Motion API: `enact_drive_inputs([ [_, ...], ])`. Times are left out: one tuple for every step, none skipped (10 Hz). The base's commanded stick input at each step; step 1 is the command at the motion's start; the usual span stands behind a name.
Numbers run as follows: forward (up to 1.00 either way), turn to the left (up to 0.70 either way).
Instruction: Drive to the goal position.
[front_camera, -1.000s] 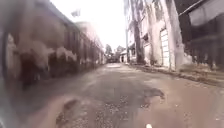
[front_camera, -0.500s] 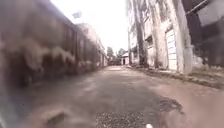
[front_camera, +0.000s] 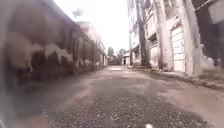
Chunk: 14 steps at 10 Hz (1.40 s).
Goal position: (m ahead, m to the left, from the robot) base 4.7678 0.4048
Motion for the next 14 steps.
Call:
enact_drive_inputs([
  [1.0,0.0],
  [1.0,0.0],
  [1.0,0.0],
  [1.0,-0.06],
  [1.0,-0.1],
  [1.0,-0.03],
  [1.0,0.0],
  [1.0,0.0],
  [1.0,-0.02],
  [1.0,-0.05],
  [1.0,-0.09],
  [1.0,0.0],
  [1.0,0.0],
  [1.0,-0.02],
])
